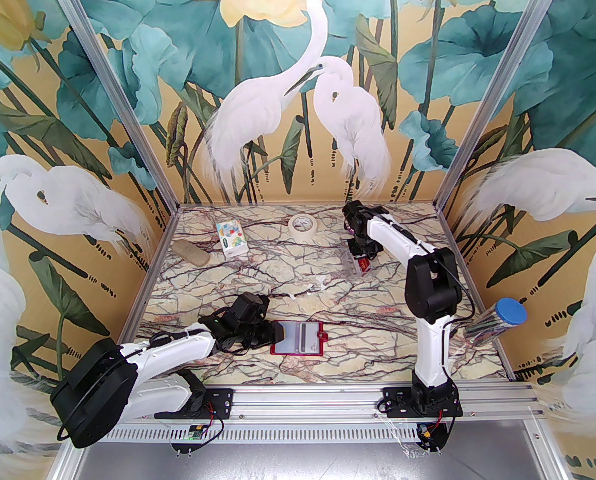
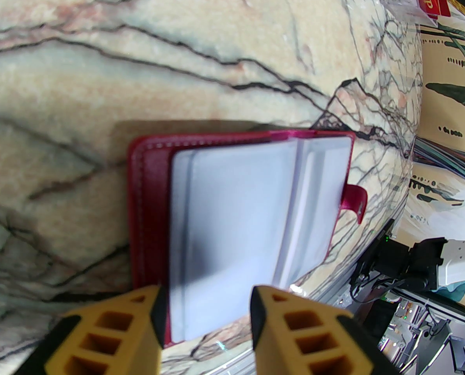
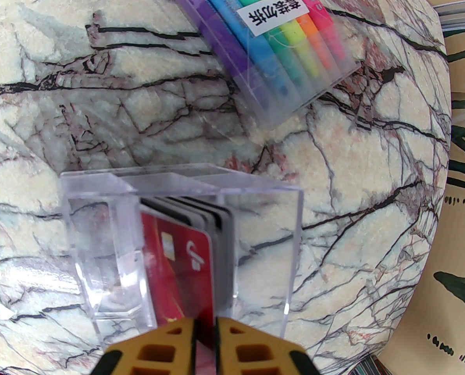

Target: Put the credit cards into the card holder

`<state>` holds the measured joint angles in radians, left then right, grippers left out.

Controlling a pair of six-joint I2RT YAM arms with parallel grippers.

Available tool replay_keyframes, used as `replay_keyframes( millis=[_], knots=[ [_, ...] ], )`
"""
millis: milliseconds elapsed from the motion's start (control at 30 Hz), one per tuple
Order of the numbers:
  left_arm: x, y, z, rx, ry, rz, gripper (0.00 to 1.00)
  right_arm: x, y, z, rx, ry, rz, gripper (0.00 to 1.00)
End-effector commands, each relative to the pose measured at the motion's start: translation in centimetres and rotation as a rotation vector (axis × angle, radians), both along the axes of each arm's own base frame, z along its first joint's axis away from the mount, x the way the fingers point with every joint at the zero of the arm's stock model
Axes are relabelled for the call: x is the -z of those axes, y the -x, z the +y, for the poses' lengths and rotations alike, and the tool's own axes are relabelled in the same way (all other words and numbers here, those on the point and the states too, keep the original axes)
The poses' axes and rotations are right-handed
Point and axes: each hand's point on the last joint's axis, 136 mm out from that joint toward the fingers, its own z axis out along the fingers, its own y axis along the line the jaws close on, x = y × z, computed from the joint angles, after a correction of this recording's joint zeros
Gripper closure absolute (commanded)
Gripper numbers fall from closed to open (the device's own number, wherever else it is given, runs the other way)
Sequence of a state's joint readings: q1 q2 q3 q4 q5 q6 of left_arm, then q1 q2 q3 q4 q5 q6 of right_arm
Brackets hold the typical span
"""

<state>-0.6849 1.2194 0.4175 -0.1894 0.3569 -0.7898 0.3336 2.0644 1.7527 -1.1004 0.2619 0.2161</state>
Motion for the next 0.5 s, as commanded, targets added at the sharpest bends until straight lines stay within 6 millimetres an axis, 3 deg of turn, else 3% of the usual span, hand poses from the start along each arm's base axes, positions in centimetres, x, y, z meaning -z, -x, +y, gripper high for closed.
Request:
replay_keyframes(
  millis=[0,233,467],
  knots=[
    [-0.7,-0.6,-0.5,0.015,0.022,-0.023,0.59,-2.4,-0.2,0.0,0.019,-0.027,-0.042,0.90],
    [-1.2,-0.8,-0.6,0.014,0.031,-0.037,0.59,-3.1,0.7,1.0,0.018,-0.102,-0.037,1.00],
    [-2.8,-1.2,-0.8,0.013,0.054,-0.080,0.59,-6.2,1.6,2.0,0.022,-0.204,-0.093,1.00]
  ],
)
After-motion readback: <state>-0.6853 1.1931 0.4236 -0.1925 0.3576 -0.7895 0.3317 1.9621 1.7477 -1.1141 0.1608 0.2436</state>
